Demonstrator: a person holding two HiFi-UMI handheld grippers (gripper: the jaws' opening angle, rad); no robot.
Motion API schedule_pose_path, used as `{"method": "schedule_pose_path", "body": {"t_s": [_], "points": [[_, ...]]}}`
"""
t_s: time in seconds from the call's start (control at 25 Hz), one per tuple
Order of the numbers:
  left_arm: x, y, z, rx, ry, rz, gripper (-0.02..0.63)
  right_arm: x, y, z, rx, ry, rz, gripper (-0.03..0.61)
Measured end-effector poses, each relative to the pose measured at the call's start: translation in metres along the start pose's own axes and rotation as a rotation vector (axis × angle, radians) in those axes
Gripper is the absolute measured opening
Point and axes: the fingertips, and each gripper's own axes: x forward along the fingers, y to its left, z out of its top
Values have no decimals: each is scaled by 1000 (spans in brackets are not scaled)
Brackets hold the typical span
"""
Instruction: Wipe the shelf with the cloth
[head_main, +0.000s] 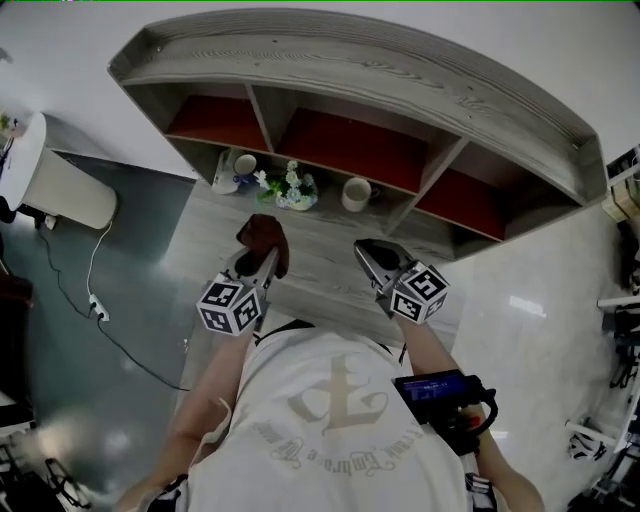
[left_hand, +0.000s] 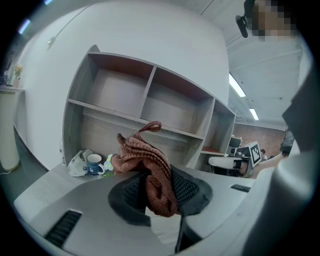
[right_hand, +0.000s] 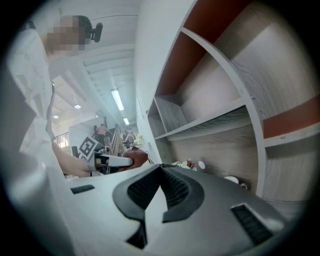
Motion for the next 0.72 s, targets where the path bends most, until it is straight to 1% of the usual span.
{"method": "schedule_pose_path", "body": {"t_s": [0.2,0.36,0.48,0.72], "points": [[-4,-9,-10,5,-12,48,101,4,1,7,-20,-14,63,5],[-8,-12,-21,11,6,74,101,1,5,0,-10,-14,86,5],[-10,-13,-19,9,-1,93,101,-1,4,-2,0,-13,94,5],[-17,-7,-20,9,0,94,101,13,11,-4,0,-12,114,5]]}}
